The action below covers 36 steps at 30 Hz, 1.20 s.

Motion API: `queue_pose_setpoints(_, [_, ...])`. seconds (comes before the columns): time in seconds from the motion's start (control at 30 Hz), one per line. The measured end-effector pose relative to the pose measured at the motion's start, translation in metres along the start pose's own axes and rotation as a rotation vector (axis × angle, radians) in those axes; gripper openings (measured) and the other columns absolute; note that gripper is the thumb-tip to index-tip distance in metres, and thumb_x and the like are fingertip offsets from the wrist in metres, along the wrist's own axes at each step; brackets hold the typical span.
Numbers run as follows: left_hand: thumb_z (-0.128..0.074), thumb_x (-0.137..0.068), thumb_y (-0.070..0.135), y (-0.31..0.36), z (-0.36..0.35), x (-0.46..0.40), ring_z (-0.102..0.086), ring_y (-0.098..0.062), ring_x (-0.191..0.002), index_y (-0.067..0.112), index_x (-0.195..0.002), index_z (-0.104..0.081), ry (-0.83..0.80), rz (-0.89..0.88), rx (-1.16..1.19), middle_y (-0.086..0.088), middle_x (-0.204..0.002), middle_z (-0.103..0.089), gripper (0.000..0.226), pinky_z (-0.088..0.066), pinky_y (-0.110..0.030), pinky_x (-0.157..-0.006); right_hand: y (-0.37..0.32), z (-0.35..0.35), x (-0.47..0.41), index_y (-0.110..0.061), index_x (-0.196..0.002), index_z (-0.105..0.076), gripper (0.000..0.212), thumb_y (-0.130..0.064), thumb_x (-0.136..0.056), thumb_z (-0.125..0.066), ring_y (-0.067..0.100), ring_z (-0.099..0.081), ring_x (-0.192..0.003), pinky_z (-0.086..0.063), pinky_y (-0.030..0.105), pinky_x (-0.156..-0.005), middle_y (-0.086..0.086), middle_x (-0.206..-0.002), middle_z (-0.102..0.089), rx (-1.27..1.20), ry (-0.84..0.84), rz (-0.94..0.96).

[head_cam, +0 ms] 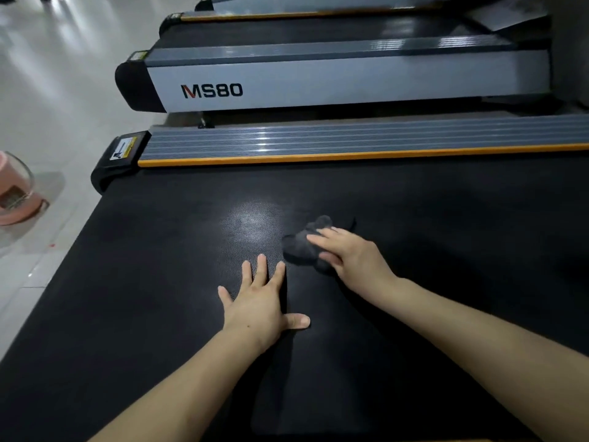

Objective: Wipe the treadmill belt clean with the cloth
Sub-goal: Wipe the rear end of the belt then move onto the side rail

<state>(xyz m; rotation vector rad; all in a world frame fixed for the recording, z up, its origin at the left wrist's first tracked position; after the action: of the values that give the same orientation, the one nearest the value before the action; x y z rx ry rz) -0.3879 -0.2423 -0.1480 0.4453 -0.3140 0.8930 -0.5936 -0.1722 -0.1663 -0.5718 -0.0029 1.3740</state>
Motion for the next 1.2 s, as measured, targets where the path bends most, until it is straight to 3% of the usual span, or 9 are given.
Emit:
queue_pose_setpoints(0.1, [-0.068,-0.073,0.078,0.000,0.000,0.001,0.028,-0.022,-0.152,0.040,-0.161,0.006,0.008,-0.013,0.012,0.005,-0.167,0.026,0.121,0.001,-0.072,-0.117,0.016,-0.005,-0.051,-0.029,-0.129,-0.064,0.039,-0.022,-0.091,-0.066,0.022,-0.059,-0.123,-0.046,0.033,-0.101,0.000,-0.134,-0.062,0.046,0.039,-0.014])
queue_pose_setpoints(0.23, [-0.069,-0.074,0.076,0.001,0.001,0.002,0.029,-0.023,-0.152,0.039,-0.161,0.005,-0.011,-0.013,0.019,0.006,-0.167,0.027,0.120,0.003,-0.073,-0.117,0.032,-0.021,-0.144,-0.036,-0.135,-0.057,0.039,-0.026,-0.097,-0.057,0.024,-0.052,-0.129,-0.040,0.032,-0.106,-0.003,-0.143,-0.055,0.039,0.040,-0.322])
queue_pose_setpoints(0.3, [-0.070,-0.074,0.075,0.000,0.002,0.000,0.029,-0.023,-0.152,0.038,-0.161,0.004,-0.012,-0.008,0.025,0.005,-0.167,0.026,0.120,0.003,-0.074,-0.117,0.026,-0.026,-0.157,-0.032,-0.137,-0.056,0.039,-0.023,-0.099,-0.053,0.025,-0.051,-0.129,-0.039,0.033,-0.103,-0.002,-0.143,-0.054,0.048,0.047,-0.347])
queue_pose_setpoints(0.67, [-0.072,-0.073,0.075,0.000,0.006,0.003,0.022,-0.025,-0.155,0.036,-0.162,-0.001,0.009,-0.010,0.023,0.004,-0.169,0.020,0.120,-0.001,-0.074,-0.117,-0.032,0.017,0.071,-0.035,-0.131,-0.061,0.045,-0.022,-0.089,-0.071,0.015,-0.051,-0.132,-0.044,0.030,-0.106,-0.010,-0.138,-0.058,-0.054,-0.006,-0.063])
queue_pose_setpoints(0.8, [-0.064,-0.083,0.071,-0.001,0.009,0.019,0.012,-0.024,-0.157,0.032,-0.161,-0.014,0.037,-0.042,0.018,0.003,-0.171,0.009,0.101,-0.005,-0.066,-0.119,-0.020,0.022,0.071,-0.037,-0.134,-0.058,0.045,-0.024,-0.092,-0.067,0.015,-0.051,-0.132,-0.048,0.034,-0.103,-0.011,-0.140,-0.056,0.000,-0.066,0.011])
queue_pose_setpoints(0.9, [-0.055,-0.094,0.060,0.003,0.011,0.042,-0.012,-0.025,-0.154,0.028,-0.152,-0.032,0.028,-0.071,-0.056,-0.001,-0.165,-0.018,0.070,-0.023,-0.058,-0.120,0.002,0.029,0.031,-0.035,-0.133,-0.059,0.041,-0.023,-0.094,-0.062,0.019,-0.052,-0.131,-0.047,0.041,-0.103,-0.007,-0.139,-0.057,0.019,0.061,-0.206])
queue_pose_setpoints(1.0, [-0.048,-0.099,0.054,0.008,0.011,0.065,-0.024,-0.024,-0.149,0.028,-0.151,-0.036,0.021,-0.071,-0.113,-0.001,-0.159,-0.031,0.059,-0.031,-0.052,-0.117,-0.017,0.031,0.039,-0.028,-0.131,-0.062,0.041,-0.016,-0.092,-0.064,0.024,-0.052,-0.129,-0.039,0.038,-0.107,-0.002,-0.137,-0.059,-0.064,0.098,-0.420])
queue_pose_setpoints(1.1, [-0.045,-0.102,0.048,0.015,0.008,0.075,-0.025,-0.024,-0.149,0.028,-0.155,-0.032,0.013,-0.066,-0.090,-0.004,-0.160,-0.032,0.058,-0.032,-0.049,-0.117,-0.054,0.029,0.085,-0.024,-0.124,-0.068,0.041,-0.014,-0.084,-0.072,0.028,-0.062,-0.117,-0.045,0.033,-0.101,0.002,-0.128,-0.066,-0.053,0.052,-0.192])
queue_pose_setpoints(1.2, [-0.044,-0.102,0.049,0.017,0.000,0.077,-0.022,-0.026,-0.150,0.032,-0.157,-0.026,-0.052,-0.044,-0.095,-0.005,-0.161,-0.026,0.061,-0.033,-0.052,-0.116,-0.036,0.041,0.118,-0.030,-0.131,-0.062,0.044,-0.022,-0.088,-0.070,0.023,-0.059,-0.123,-0.049,0.033,-0.097,-0.005,-0.134,-0.062,0.049,-0.049,-0.077])
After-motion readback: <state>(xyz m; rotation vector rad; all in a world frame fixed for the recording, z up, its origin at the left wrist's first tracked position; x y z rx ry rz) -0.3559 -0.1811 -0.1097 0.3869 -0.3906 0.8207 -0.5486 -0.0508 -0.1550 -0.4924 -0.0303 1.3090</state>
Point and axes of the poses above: each hand's wrist, its own x-axis away from the middle knuckle, its own z-axis out of the back of the hand, y = z × x, the point moved 2 cm from there along -x, towards the middle knuckle
